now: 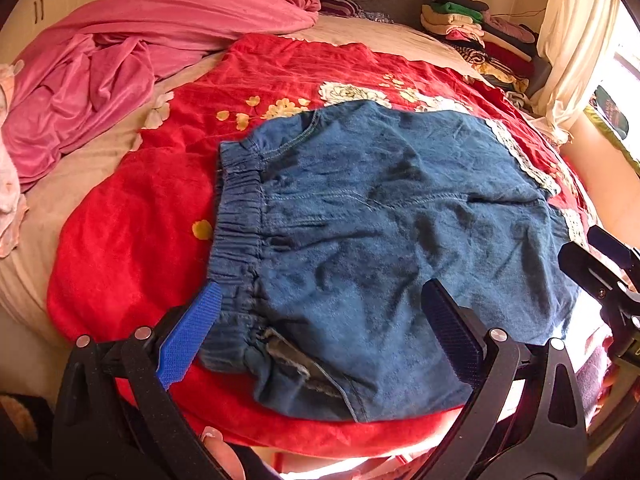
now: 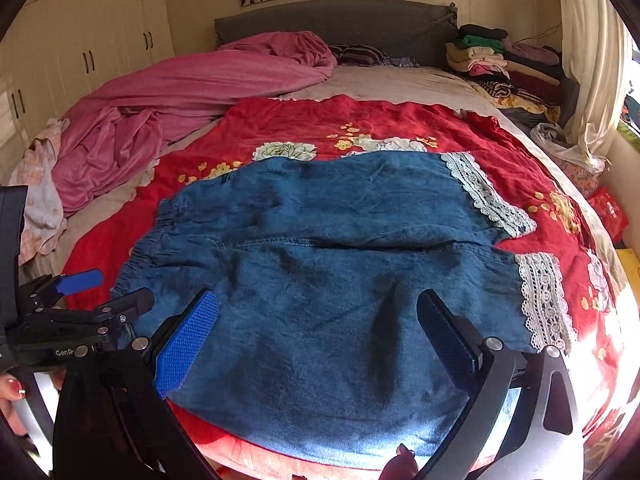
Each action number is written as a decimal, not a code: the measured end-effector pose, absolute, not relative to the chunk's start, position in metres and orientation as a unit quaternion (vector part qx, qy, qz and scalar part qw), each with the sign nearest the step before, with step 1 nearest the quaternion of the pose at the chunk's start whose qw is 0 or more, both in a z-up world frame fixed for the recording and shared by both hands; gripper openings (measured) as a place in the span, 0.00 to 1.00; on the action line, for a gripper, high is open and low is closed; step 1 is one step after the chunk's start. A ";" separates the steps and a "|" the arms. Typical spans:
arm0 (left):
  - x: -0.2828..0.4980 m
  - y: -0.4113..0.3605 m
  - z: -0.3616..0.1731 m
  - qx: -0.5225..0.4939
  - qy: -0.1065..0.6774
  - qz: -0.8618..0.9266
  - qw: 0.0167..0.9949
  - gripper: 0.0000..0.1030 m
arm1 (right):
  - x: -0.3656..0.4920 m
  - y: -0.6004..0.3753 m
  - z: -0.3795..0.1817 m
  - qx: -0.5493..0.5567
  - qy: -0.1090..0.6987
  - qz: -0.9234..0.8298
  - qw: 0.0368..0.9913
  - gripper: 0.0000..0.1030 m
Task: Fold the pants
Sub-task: 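Grasp the elastic waistband with the left tool while the right tool grasps the waistband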
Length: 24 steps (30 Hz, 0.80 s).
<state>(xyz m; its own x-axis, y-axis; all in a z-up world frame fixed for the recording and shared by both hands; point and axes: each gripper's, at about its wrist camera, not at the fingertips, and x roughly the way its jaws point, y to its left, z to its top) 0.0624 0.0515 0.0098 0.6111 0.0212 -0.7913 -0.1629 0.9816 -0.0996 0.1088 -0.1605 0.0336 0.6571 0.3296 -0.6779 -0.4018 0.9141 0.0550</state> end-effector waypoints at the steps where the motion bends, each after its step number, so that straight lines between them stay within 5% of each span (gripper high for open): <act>1: 0.069 0.060 0.010 -0.087 0.437 0.054 0.894 0.91 | 0.118 -0.156 0.036 -0.053 0.362 0.206 0.908 0.96; 20: 0.181 0.173 -0.017 -0.140 0.461 0.031 0.876 0.90 | 0.271 -0.082 0.020 -0.173 0.400 0.273 0.857 0.96; 24: 0.200 0.163 -0.030 -0.124 0.473 0.001 0.872 0.63 | 0.304 -0.060 0.010 -0.204 0.419 0.281 0.839 0.96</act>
